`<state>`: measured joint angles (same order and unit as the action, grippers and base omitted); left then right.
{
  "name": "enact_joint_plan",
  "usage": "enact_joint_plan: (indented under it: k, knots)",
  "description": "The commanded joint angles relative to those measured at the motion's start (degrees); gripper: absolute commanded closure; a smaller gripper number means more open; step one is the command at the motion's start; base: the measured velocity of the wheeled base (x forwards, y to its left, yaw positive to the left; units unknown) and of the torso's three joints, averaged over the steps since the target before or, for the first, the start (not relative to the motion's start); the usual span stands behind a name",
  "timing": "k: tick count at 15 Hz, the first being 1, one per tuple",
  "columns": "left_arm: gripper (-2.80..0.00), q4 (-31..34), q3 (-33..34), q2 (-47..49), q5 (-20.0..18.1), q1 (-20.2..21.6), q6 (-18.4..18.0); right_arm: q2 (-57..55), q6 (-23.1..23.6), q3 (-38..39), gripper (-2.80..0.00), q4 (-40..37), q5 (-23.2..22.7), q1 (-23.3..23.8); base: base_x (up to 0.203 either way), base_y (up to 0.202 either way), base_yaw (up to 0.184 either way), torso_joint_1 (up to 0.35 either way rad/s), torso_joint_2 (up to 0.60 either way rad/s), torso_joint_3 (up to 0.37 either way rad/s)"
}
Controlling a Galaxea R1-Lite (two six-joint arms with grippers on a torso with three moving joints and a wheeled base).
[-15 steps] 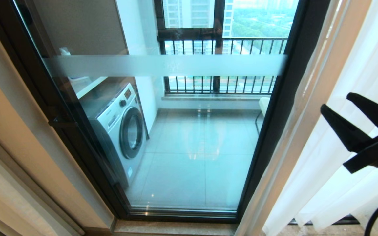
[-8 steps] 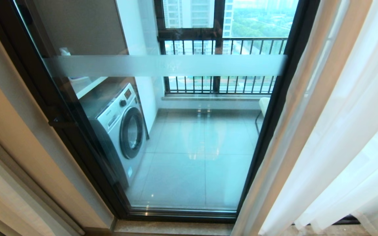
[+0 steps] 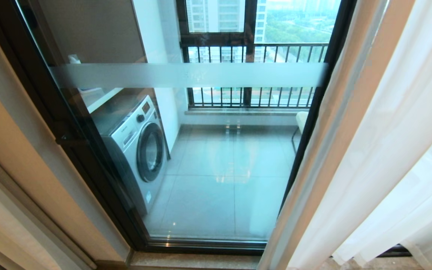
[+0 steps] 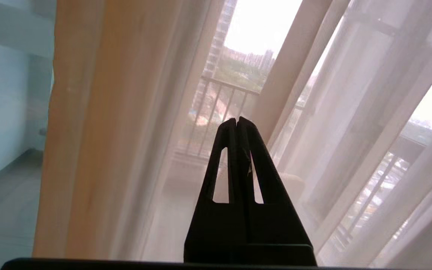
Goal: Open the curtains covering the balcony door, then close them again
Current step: Close the inner curtains on both sides
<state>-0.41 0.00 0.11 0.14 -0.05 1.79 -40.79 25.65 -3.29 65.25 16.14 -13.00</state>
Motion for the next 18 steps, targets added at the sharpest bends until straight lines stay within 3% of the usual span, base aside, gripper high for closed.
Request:
enact_joint_plan:
  k: [1, 3, 5, 9, 15, 18]
  knots:
    - [0.00, 0.0, 0.0, 0.0, 0.0, 0.0, 0.1, 6.6, 0.1, 0.7, 0.00, -5.6, 0.1, 3.1, 0.000, 0.000, 0.000, 0.000, 0.00, 0.000]
    - [0.00, 0.0, 0.0, 0.0, 0.0, 0.0, 0.1, 5.7, -0.6, 1.4, 0.00, -5.7, -2.3, 9.0, 0.000, 0.000, 0.000, 0.000, 0.00, 0.000]
    - [0.00, 0.0, 0.0, 0.0, 0.0, 0.0, 0.1, 7.3, -3.4, 3.2, 0.00, -7.3, -9.7, 11.8, 0.000, 0.000, 0.000, 0.000, 0.00, 0.000]
    - [0.00, 0.0, 0.0, 0.0, 0.0, 0.0, 0.1, 16.6, -7.9, 3.3, 0.00, -24.4, -15.3, 14.0, 0.000, 0.000, 0.000, 0.000, 0.00, 0.000]
    - [0.00, 0.0, 0.0, 0.0, 0.0, 0.0, 0.1, 38.0, -9.0, 3.3, 0.00, -57.3, -17.3, 13.7, 0.000, 0.000, 0.000, 0.000, 0.00, 0.000]
    - [0.00, 0.0, 0.0, 0.0, 0.0, 0.0, 0.0, 40.7, -11.3, 3.3, 0.00, -61.1, -17.7, 13.6, 0.000, 0.000, 0.000, 0.000, 0.00, 0.000]
